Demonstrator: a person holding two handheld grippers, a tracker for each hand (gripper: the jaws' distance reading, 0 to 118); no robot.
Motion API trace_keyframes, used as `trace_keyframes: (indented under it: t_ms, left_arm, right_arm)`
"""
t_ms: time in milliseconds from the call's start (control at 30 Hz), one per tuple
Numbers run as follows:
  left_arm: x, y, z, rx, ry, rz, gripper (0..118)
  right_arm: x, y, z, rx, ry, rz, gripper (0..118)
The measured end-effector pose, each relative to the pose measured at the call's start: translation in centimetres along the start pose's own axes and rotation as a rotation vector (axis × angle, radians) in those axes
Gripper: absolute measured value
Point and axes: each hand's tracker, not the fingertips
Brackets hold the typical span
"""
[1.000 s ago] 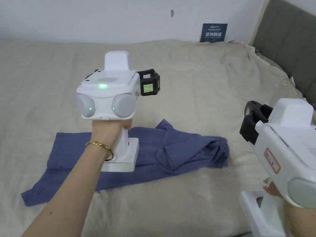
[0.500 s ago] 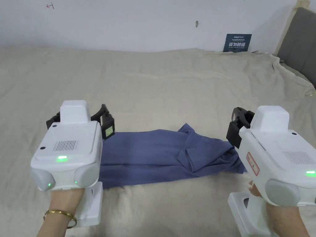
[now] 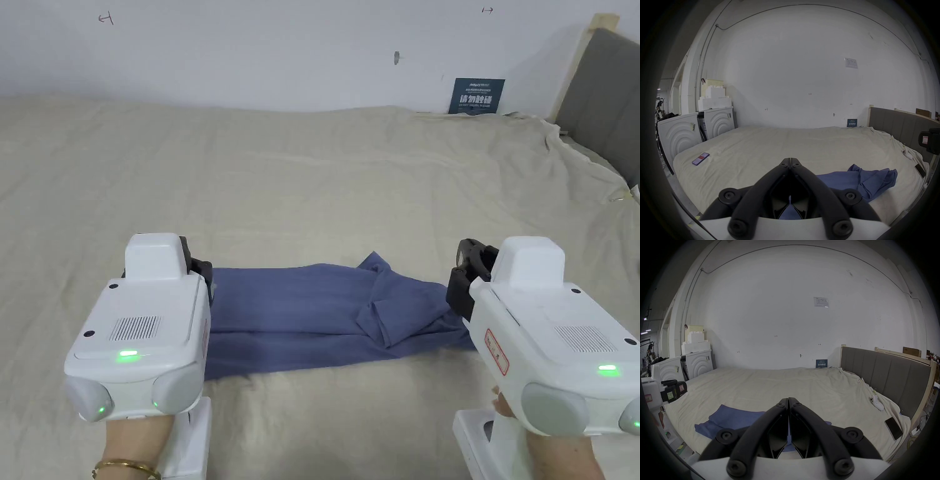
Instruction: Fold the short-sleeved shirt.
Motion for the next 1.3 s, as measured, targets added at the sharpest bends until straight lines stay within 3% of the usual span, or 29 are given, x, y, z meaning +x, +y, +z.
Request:
trace_keyframes:
  t_ms: [467, 533, 567, 600, 633, 667, 900, 1100, 1233, 1300]
  left_arm:
    - [-0.1, 0.2, 0.3, 0.0, 0.003, 0.01, 0]
    - [-0.3, 0.1, 0.3, -0.003, 0.004, 0.015, 0]
    - [-0.3, 0.1, 0.2, -0.001, 0.004, 0.017, 0]
    - [-0.3, 0.1, 0.2, -0.001, 0.006, 0.016, 0]
    - [-0.3, 0.0, 0.2, -0.001, 0.008, 0.013, 0]
    - [-0.4, 0.0, 0.1, -0.001, 0.009, 0.013, 0]
    - [-0.2, 0.2, -0.4, -0.003, 0.002, 0.027, 0]
    - [0.0, 0.1, -1.5, -0.008, -0.003, 0.023, 0]
    - [0.1, 0.0, -2.4, -0.021, 0.003, 0.026, 0]
    - [0.2, -0.1, -2.7, -0.026, 0.009, 0.022, 0]
  right_arm:
    - [1.3, 0.8, -0.9, -0.069, -0.037, -0.032, 2]
    - [1.7, 1.1, -1.7, -0.112, -0.057, -0.021, 25]
    - [1.9, 1.3, -2.2, -0.136, -0.048, -0.015, 48]
    - [2.2, 1.5, -2.7, -0.163, -0.042, -0.02, 80]
    - [2.5, 1.7, -3.4, -0.198, -0.034, -0.029, 95]
    - [2.8, 1.9, -4.0, -0.236, -0.021, -0.04, 103]
    - [5.4, 3.0, -11.2, -0.43, -0.019, -0.07, 105]
    - [7.6, 2.1, -19.3, -0.719, -0.073, -0.063, 105]
    - [9.8, -0.4, -23.4, -0.883, -0.136, -0.186, 105]
    - [11.0, -1.7, -24.7, -0.88, -0.221, -0.233, 105]
